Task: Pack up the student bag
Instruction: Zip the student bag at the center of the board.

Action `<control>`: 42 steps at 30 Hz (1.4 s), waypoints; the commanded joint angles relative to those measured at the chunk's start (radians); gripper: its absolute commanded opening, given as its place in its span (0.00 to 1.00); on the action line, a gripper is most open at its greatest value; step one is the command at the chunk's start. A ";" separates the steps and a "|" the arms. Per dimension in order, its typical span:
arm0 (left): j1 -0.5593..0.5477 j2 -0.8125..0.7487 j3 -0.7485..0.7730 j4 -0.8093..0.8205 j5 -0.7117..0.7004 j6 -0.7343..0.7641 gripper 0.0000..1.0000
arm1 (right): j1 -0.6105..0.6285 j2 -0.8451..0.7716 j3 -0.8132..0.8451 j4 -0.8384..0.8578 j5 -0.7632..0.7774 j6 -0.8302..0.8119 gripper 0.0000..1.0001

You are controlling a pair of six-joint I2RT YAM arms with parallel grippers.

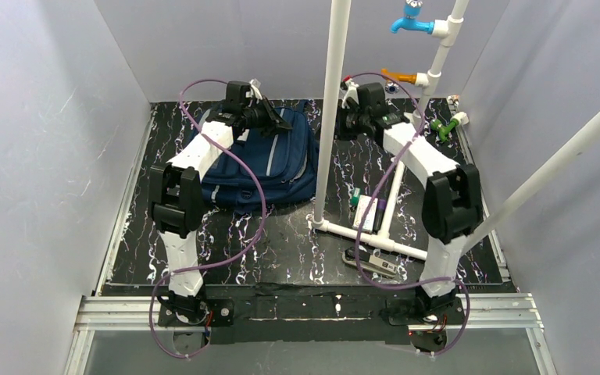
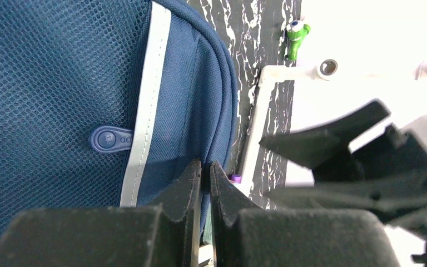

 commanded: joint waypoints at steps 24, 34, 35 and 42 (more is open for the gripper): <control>0.002 -0.025 0.231 0.005 0.073 -0.064 0.00 | 0.131 -0.192 -0.548 0.692 -0.215 0.086 0.55; 0.002 -0.030 0.228 0.005 0.078 -0.066 0.00 | 0.167 -0.170 -0.545 0.621 -0.051 0.024 0.49; 0.003 -0.032 0.231 0.001 0.075 -0.063 0.00 | 0.169 -0.171 -0.552 0.621 -0.039 0.020 0.49; 0.002 -0.031 0.233 0.013 0.076 -0.079 0.00 | 0.232 -0.167 -0.574 0.655 0.109 0.001 0.49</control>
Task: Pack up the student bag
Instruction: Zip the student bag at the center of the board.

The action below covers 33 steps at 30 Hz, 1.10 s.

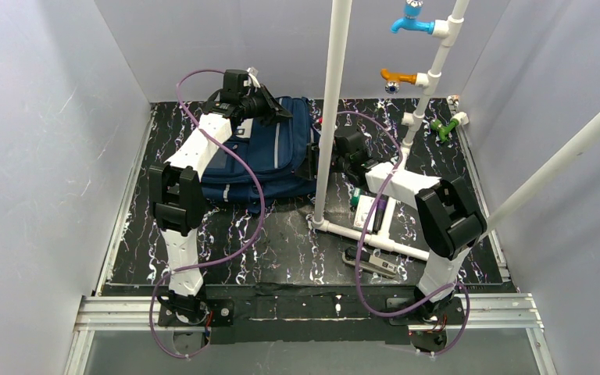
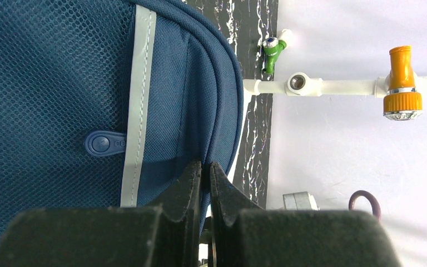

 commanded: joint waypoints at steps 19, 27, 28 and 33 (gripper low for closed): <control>-0.005 -0.091 0.047 -0.006 0.047 0.089 0.00 | 0.160 -0.103 -0.103 0.058 0.636 -0.118 0.01; -0.006 -0.142 0.026 -0.261 -0.013 0.472 0.49 | 0.045 -0.095 -0.039 -0.032 0.152 -0.155 0.01; -0.010 -0.162 -0.003 -0.269 -0.012 0.519 0.52 | 0.039 -0.076 -0.016 -0.042 0.091 -0.151 0.01; -0.164 -0.362 -0.259 -0.273 -0.217 0.867 0.57 | 0.019 -0.005 0.050 -0.046 -0.124 -0.079 0.01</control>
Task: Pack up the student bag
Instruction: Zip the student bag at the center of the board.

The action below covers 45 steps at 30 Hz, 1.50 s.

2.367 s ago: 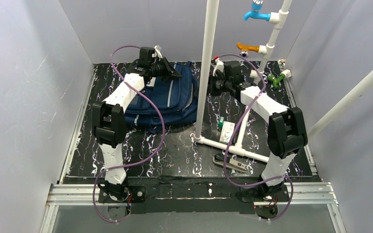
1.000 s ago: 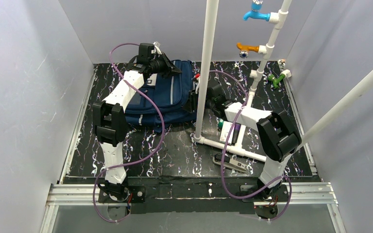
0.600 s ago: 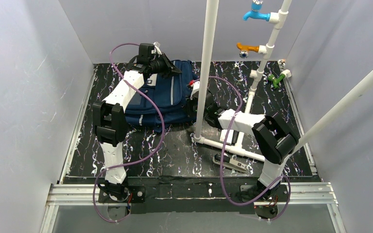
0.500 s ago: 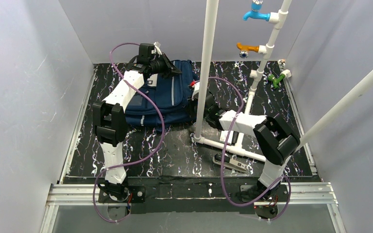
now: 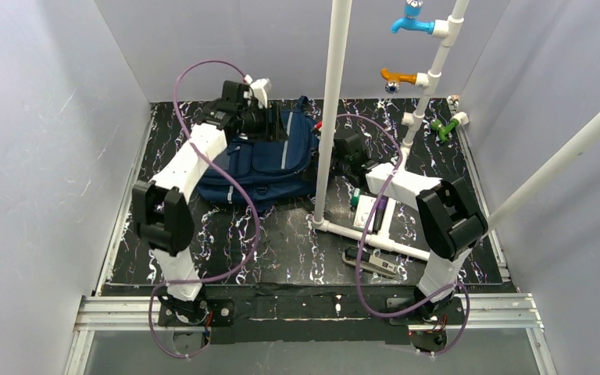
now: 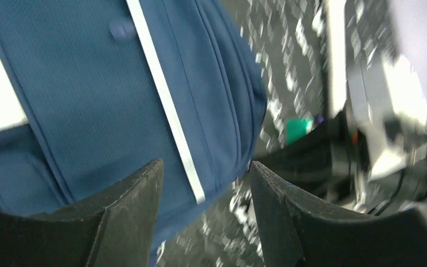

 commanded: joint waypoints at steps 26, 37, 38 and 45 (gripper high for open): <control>-0.320 -0.347 -0.633 0.343 -0.417 0.711 0.53 | -0.069 0.055 0.151 -0.003 -0.480 0.194 0.01; -0.310 -0.232 -0.569 0.363 -0.608 0.703 0.16 | -0.069 0.070 0.184 -0.063 -0.478 0.207 0.01; -0.305 -0.229 -0.568 0.352 -0.630 0.697 0.10 | -0.072 0.075 0.196 -0.103 -0.441 0.181 0.01; -0.233 -0.334 -0.680 0.361 -0.546 0.587 0.00 | -0.080 0.063 0.227 -0.300 0.025 -0.052 0.01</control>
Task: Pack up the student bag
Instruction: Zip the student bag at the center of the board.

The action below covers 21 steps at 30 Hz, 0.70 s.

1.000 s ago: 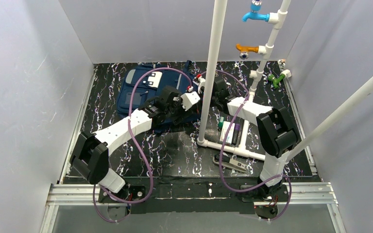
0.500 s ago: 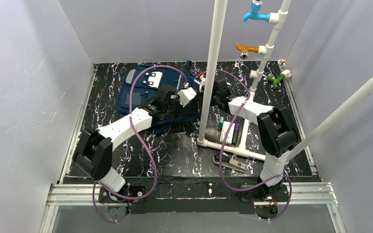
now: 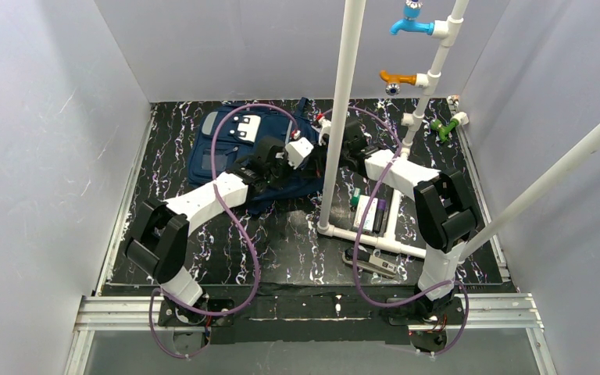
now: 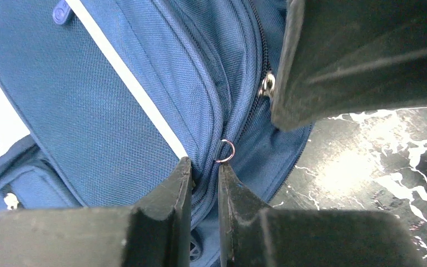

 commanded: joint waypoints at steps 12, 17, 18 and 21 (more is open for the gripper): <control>0.137 -0.214 -0.221 -0.046 0.027 -0.140 0.00 | -0.100 -0.028 0.171 -0.240 0.385 -0.291 0.01; 0.146 -0.295 -0.288 -0.038 0.049 -0.143 0.00 | -0.132 0.013 0.215 -0.254 0.308 -0.373 0.01; 0.146 -0.319 -0.296 -0.053 0.051 -0.147 0.00 | -0.132 0.024 0.207 -0.203 0.274 -0.383 0.01; 0.146 -0.397 -0.335 -0.095 0.048 -0.151 0.00 | -0.130 0.069 0.221 -0.147 0.254 -0.374 0.01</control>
